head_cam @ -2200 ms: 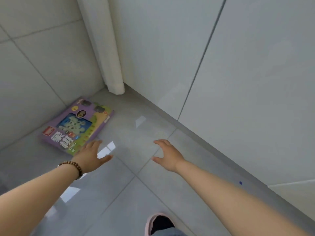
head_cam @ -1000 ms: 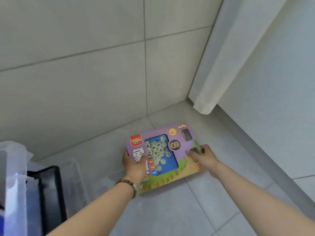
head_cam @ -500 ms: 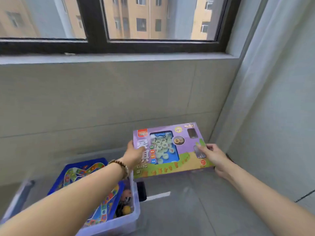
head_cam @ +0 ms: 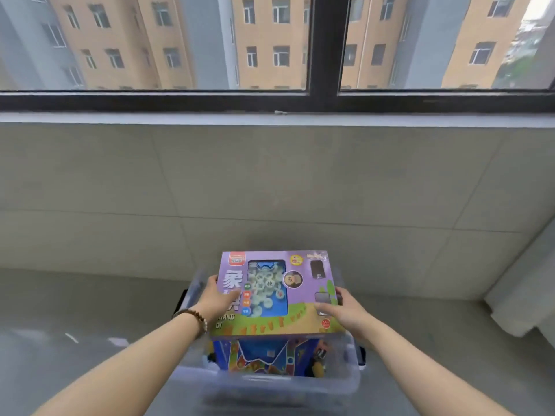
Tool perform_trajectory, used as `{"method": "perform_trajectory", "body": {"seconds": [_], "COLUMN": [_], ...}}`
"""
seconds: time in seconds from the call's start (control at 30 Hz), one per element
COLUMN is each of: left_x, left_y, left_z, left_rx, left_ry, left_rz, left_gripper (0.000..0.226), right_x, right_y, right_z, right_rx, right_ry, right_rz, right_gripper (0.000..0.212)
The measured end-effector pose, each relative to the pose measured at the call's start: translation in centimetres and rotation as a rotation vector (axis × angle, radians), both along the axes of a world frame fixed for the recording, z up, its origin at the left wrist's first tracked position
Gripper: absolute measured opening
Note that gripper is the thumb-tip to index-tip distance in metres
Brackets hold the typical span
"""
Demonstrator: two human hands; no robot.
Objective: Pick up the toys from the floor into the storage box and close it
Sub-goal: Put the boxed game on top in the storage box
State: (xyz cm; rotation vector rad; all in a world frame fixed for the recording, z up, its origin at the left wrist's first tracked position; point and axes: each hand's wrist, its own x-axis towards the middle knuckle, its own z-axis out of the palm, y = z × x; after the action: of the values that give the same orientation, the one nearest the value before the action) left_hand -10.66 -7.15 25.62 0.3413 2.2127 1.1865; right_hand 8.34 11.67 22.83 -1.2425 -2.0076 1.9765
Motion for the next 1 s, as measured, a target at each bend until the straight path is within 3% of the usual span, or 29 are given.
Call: {"method": "perform_trajectory", "body": {"seconds": [0.07, 0.13, 0.2, 0.23, 0.3, 0.4, 0.47, 0.67, 0.87, 1.0], "left_x": [-1.5, -2.6, -4.2, -4.8, -6.1, -7.0, -7.2, -6.5, -7.5, -5.8], "left_y": [-1.0, -2.2, -3.4, -3.8, -4.9, -6.6, -7.4, -7.3, -6.7, -5.2], "left_z": [-2.6, -4.5, -6.4, -6.9, -8.0, -9.4, -9.9, -10.0, -9.9, -6.6], "left_rx": [-0.014, -0.072, -0.246, -0.355, -0.564, -0.613, -0.550, -0.571, -0.472, -0.370], "left_ry": [0.010, 0.042, 0.272, 0.399, 0.469, 0.207, 0.048, 0.133, 0.052, 0.039], "left_rz": [-0.033, -0.085, -0.130, -0.145, -0.130, -0.082, -0.102, -0.029, 0.035, 0.032], "left_gripper": [0.045, 0.063, 0.083, 0.092, 0.115, 0.133, 0.128, 0.110, 0.127, 0.112], "right_x": [-0.8, -1.2, -1.1, -1.0, -0.9, -1.0, -1.1, -1.4, -1.0, 1.5], "right_y": [-0.3, -0.4, 0.1, 0.2, 0.3, 0.0, -0.1, -0.7, -0.1, 0.5], "right_z": [-1.9, -3.2, -4.6, -5.3, -6.7, -8.1, -8.6, -8.4, -7.5, -4.9], "right_rx": [0.047, 0.327, 0.697, 0.772, 0.677, 0.373, 0.357, 0.476, 0.260, 0.260], "right_ry": [-0.084, -0.211, -0.357, -0.380, -0.383, -0.350, -0.366, -0.490, -0.327, -0.290], "right_rz": [0.125, 0.218, 0.159, 0.075, -0.081, -0.192, -0.207, -0.186, -0.303, -0.333], "right_gripper": [0.073, 0.069, 0.077, 0.087, 0.110, 0.119, 0.115, 0.116, 0.107, 0.101]}}
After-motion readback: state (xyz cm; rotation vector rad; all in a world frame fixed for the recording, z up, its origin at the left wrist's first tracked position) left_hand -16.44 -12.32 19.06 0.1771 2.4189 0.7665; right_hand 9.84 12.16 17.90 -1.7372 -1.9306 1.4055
